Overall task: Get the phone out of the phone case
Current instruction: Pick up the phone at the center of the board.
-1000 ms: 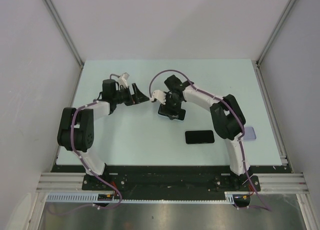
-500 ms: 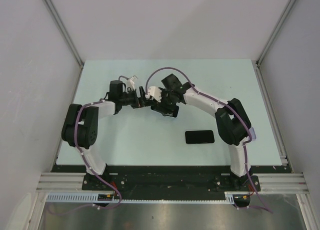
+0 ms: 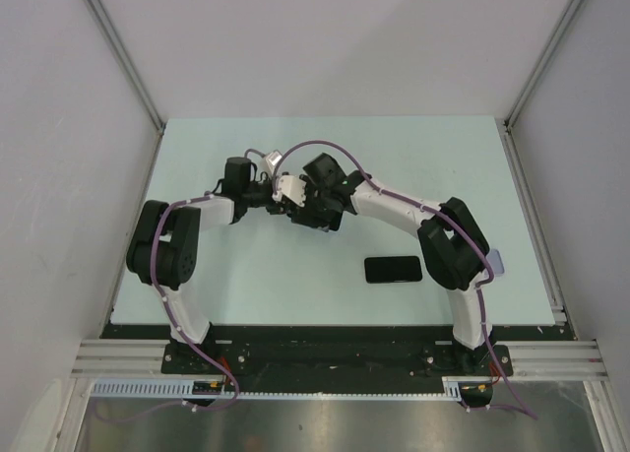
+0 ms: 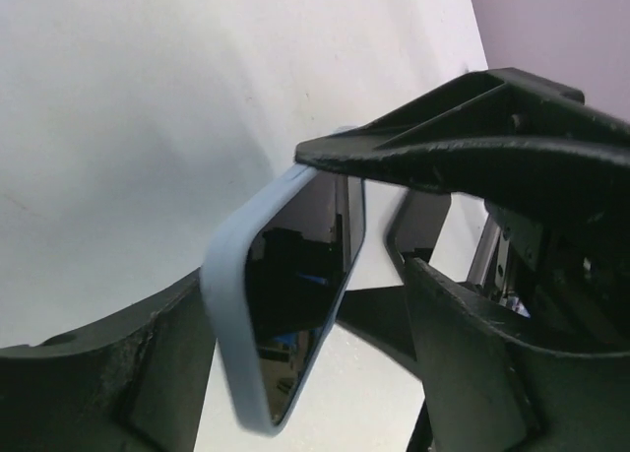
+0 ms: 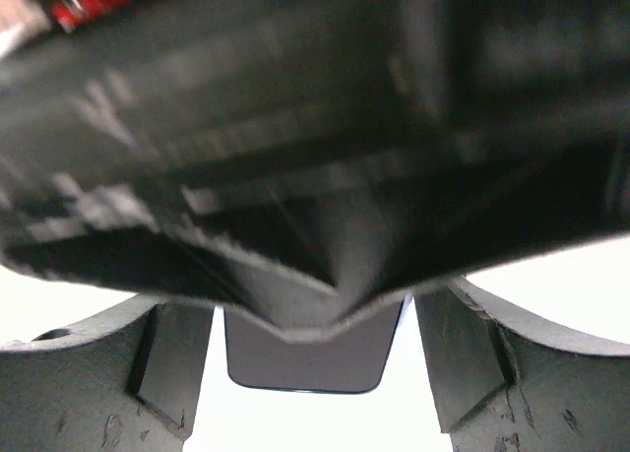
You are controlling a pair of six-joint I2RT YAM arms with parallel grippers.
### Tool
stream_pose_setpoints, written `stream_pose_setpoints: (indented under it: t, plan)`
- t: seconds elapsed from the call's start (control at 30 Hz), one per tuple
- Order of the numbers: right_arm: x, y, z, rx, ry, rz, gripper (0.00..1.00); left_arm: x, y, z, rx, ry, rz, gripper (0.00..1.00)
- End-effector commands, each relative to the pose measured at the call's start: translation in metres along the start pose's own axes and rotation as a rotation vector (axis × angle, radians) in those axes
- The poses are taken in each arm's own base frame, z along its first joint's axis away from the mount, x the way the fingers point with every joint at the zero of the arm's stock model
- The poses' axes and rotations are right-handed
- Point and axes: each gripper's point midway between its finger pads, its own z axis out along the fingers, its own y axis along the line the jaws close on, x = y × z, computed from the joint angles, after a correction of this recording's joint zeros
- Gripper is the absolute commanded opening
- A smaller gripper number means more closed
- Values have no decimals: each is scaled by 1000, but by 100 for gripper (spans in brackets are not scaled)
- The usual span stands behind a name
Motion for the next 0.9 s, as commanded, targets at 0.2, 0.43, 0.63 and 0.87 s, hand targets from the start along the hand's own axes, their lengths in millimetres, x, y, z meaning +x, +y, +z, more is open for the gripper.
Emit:
stream_pose_setpoints:
  t: [0.2, 0.43, 0.63, 0.87]
  plan:
    - [-44, -22, -20, 131, -87, -37, 39, -3, -23, 9, 94, 39, 33, 54]
    - [-38, -29, -22, 151, -80, -40, 39, -3, -23, 9, 96, 41, 33, 38]
    - [-34, -32, -23, 160, -69, -56, 39, -1, -21, 10, 95, 47, 27, 30]
    - [-38, -26, -25, 141, -77, -72, 40, -1, -20, 11, 96, 51, 29, 19]
